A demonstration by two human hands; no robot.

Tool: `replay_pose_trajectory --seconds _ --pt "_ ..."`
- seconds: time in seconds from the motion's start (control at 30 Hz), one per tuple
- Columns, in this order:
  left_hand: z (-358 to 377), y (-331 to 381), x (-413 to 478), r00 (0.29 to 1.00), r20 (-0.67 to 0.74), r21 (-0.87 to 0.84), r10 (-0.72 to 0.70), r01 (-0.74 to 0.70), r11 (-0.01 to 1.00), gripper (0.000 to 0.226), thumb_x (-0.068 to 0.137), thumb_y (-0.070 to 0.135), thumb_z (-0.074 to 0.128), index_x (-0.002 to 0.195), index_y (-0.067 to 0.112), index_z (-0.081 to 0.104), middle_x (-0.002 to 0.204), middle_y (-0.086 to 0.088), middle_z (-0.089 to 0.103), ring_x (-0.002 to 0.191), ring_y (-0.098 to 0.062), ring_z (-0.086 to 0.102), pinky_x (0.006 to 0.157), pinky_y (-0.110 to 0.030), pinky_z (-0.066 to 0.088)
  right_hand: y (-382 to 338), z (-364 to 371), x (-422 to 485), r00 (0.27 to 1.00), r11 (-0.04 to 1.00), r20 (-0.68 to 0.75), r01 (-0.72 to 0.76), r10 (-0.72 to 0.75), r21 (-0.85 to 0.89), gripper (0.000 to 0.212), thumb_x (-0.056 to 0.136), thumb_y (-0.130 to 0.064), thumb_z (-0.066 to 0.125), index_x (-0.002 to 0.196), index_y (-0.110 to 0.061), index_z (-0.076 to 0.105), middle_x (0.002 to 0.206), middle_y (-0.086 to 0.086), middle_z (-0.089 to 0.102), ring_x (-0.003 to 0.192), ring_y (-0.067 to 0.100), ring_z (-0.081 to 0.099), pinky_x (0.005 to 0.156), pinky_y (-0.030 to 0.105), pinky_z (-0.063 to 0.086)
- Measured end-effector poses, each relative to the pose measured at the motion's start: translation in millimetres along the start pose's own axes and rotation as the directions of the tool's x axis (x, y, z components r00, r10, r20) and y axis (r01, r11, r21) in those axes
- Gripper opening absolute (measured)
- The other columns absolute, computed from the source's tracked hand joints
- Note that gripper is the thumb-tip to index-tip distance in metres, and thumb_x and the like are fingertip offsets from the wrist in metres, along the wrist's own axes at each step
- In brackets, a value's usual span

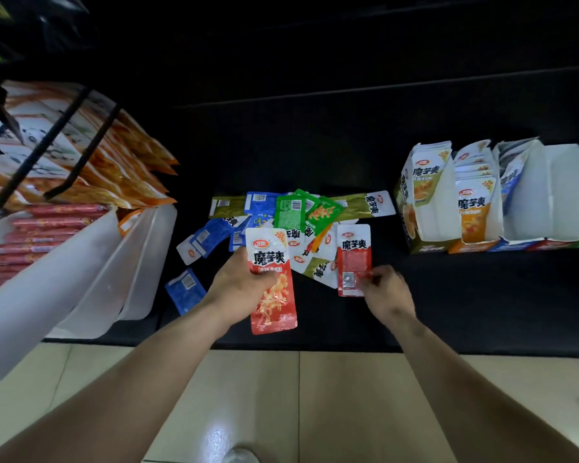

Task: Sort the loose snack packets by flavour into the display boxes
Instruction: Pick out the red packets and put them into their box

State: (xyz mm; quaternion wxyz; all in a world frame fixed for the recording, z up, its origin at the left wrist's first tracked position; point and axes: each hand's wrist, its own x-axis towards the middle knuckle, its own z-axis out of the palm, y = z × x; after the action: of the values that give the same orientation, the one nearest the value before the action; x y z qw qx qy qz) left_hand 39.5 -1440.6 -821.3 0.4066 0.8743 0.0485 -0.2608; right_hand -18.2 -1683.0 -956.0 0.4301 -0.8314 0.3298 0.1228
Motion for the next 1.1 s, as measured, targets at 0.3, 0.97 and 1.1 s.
replay_pose_trajectory --seconds 0.3,0.97,1.1 --pt "-3 4 -4 0.999 0.036 -0.022 0.013 -0.012 1.000 0.027 0.095 0.023 0.066 0.117 0.029 0.053 0.104 0.010 0.066 0.092 -0.007 0.064 0.068 -0.021 0.045 -25 13 -1 0.998 0.982 0.050 -0.037 0.028 0.186 0.058 0.082 -0.026 0.079 0.127 -0.014 0.045 0.107 0.001 0.064 0.090 0.017 0.062 0.070 0.027 0.052" --pt "10 -4 -5 0.996 0.070 -0.013 -0.055 0.056 0.998 0.032 0.090 0.015 0.072 0.119 0.023 0.061 0.104 0.006 0.070 0.091 -0.008 0.067 0.068 -0.022 0.047 7 -4 -23 0.998 0.837 0.000 0.049 -0.058 -0.545 0.084 0.067 -0.052 0.086 0.129 -0.017 0.042 0.128 0.011 0.047 0.121 0.032 0.049 0.095 0.045 0.048" --pt "12 -4 -2 0.995 0.068 -0.008 -0.075 0.075 0.997 0.029 0.091 0.014 0.071 0.117 0.022 0.061 0.104 0.005 0.070 0.094 -0.011 0.067 0.068 -0.023 0.047 15 -16 -25 0.997 0.922 0.072 0.036 -0.009 -0.386 0.060 0.075 -0.040 0.083 0.117 -0.018 0.047 0.115 0.006 0.059 0.105 0.026 0.059 0.085 0.040 0.052"
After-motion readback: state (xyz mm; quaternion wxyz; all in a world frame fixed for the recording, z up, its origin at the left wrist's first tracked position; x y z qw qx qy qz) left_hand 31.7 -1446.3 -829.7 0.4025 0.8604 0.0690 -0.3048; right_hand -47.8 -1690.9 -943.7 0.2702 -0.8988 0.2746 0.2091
